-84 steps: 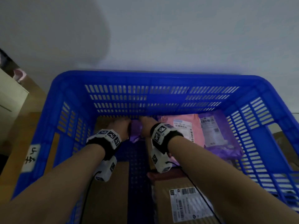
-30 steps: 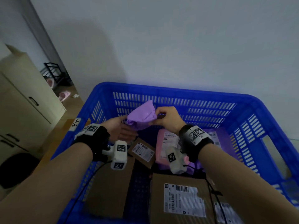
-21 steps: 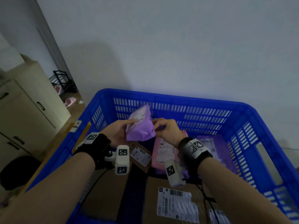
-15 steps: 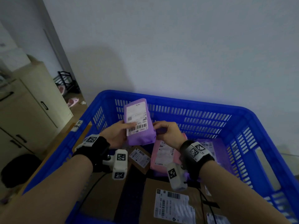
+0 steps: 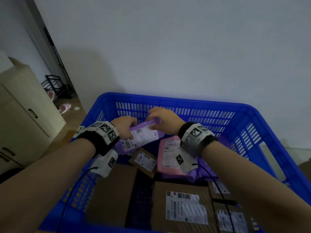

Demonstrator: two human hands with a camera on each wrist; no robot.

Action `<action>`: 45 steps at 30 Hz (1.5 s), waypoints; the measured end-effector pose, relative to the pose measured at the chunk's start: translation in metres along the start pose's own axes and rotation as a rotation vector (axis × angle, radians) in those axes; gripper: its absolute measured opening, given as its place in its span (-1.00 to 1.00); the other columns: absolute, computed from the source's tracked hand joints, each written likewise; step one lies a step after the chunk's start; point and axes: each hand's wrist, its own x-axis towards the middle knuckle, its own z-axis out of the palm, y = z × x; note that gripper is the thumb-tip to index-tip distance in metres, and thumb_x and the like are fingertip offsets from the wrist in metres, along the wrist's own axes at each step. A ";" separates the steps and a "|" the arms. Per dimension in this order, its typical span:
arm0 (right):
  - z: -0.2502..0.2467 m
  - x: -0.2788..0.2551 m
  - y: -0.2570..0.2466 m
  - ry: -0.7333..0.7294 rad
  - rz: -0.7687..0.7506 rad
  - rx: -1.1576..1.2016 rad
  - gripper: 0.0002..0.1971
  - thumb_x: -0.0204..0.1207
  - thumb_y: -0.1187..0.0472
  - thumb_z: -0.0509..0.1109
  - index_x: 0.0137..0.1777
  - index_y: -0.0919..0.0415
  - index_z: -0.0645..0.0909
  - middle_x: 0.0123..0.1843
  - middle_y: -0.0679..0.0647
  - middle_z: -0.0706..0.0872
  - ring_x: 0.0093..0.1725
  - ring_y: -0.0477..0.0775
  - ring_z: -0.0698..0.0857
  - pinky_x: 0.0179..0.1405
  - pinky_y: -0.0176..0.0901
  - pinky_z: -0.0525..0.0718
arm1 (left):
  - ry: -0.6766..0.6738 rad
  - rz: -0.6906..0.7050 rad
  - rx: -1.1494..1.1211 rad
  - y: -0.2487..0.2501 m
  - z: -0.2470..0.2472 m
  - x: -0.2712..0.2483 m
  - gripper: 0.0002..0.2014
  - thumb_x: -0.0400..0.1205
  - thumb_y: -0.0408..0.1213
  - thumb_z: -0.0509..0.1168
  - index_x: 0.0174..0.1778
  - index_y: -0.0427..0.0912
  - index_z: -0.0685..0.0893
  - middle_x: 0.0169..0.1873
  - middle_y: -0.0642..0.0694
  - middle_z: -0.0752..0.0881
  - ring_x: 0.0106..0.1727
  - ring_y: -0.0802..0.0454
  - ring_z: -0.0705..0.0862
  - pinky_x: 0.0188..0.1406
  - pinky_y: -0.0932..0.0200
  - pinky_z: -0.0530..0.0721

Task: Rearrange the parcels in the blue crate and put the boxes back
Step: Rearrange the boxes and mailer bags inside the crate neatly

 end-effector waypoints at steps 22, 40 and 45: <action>0.069 -0.019 0.030 0.310 0.622 1.049 -0.79 0.46 0.44 0.46 -0.36 0.23 0.61 -0.38 0.08 0.68 -0.37 -0.05 0.63 -0.32 -0.35 0.67 | 0.201 -0.366 -0.786 -0.030 0.024 0.006 -0.21 0.44 -0.13 0.53 0.53 -0.28 0.32 0.46 -0.11 0.49 0.45 -0.15 0.49 0.31 0.06 0.48; 0.105 -0.002 0.007 -0.273 0.443 0.611 -0.33 0.40 0.46 0.50 0.51 0.24 0.37 0.40 0.27 0.56 0.33 0.20 0.60 0.20 -0.16 0.60 | 0.122 -0.607 -1.389 -0.054 0.068 0.007 -0.58 0.52 -0.26 0.46 0.30 -0.24 0.62 0.13 -0.20 0.72 0.12 -0.16 0.70 0.05 -0.05 0.65; 0.137 0.003 0.002 -0.584 0.230 0.077 -0.17 0.40 0.39 0.48 0.62 0.06 0.18 0.62 0.18 0.22 0.58 0.24 0.27 0.48 0.05 0.39 | 0.224 -0.675 -1.246 -0.062 0.080 0.013 -0.53 0.46 -0.22 0.52 0.26 -0.32 0.67 0.17 -0.30 0.74 0.15 -0.21 0.74 0.25 -0.19 0.67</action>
